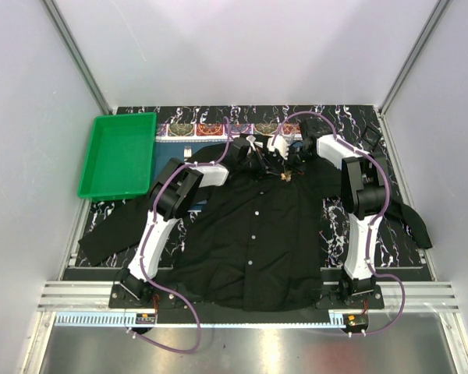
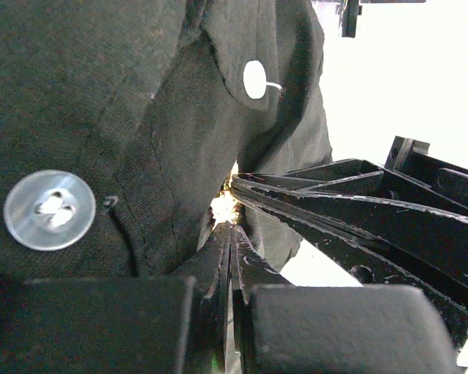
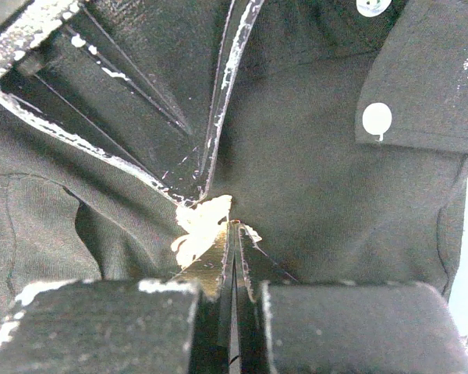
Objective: Pin the brooch onto the clothing
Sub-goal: Pin the brooch to the clothes.
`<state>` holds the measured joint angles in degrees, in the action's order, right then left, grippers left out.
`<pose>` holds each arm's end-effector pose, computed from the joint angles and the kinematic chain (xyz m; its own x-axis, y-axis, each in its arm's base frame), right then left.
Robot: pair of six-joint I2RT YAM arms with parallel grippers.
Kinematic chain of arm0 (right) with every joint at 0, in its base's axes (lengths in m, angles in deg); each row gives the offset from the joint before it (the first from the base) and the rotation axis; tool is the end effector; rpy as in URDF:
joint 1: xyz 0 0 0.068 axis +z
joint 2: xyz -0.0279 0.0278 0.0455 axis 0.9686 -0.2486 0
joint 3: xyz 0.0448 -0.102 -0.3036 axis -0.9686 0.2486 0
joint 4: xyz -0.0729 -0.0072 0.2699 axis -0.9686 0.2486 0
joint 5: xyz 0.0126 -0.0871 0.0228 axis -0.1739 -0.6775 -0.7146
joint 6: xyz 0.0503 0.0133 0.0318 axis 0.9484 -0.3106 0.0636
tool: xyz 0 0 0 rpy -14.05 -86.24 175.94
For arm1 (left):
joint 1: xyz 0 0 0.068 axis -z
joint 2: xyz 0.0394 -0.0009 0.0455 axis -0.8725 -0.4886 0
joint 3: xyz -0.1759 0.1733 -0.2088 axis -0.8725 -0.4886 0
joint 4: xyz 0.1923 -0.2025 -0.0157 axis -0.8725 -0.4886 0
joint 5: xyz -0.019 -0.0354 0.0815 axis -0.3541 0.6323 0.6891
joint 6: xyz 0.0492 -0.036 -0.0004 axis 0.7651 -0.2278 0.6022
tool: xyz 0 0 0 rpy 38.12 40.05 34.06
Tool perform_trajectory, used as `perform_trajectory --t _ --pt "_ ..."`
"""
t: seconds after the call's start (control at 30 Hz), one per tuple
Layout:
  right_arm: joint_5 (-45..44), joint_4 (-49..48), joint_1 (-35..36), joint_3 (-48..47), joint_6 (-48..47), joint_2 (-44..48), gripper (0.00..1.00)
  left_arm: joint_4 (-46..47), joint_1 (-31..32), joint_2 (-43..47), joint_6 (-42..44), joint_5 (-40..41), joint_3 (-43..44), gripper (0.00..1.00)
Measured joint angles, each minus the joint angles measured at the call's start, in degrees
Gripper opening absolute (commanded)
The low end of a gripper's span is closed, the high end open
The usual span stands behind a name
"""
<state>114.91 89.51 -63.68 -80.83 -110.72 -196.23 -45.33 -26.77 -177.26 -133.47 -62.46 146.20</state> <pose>0.4685 0.1225 0.1813 -0.0582 -0.8169 -0.5738 -0.9790 0.1592 -0.1273 0.4600 -0.3363 0.1235 -0.9305 -0.3458 -0.1205 -0.0523 0.4512 -0.8909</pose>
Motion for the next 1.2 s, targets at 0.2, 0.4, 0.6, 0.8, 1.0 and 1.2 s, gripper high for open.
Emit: perform_trajectory --t 0.2,0.4,0.6,0.8,1.0,1.2 --pt "-0.52 -1.05 0.20 0.85 -0.15 0.55 0.12 -0.09 -0.02 0.00 -0.15 0.02 0.00 0.00" --pt "-0.68 -1.95 0.20 1.53 -0.24 0.96 0.19 -0.20 -0.02 0.00 -0.13 0.00 0.00 0.00" --pt "-0.81 -3.58 0.17 2.69 -0.70 1.60 0.22 -0.22 -0.02 0.00 -0.13 0.00 0.00 0.00" --pt "-0.76 -4.26 0.02 3.45 -0.96 2.08 0.23 -0.28 -0.04 0.00 -0.13 0.02 0.00 0.00" --pt "-0.70 -5.03 -0.04 4.35 -1.62 2.73 0.24 -0.46 -0.04 0.00 -0.11 0.02 0.04 0.00" --pt "-0.66 -4.83 -0.57 4.76 -1.90 3.26 0.24 -0.85 -0.04 0.00 -0.13 0.04 0.17 0.00"
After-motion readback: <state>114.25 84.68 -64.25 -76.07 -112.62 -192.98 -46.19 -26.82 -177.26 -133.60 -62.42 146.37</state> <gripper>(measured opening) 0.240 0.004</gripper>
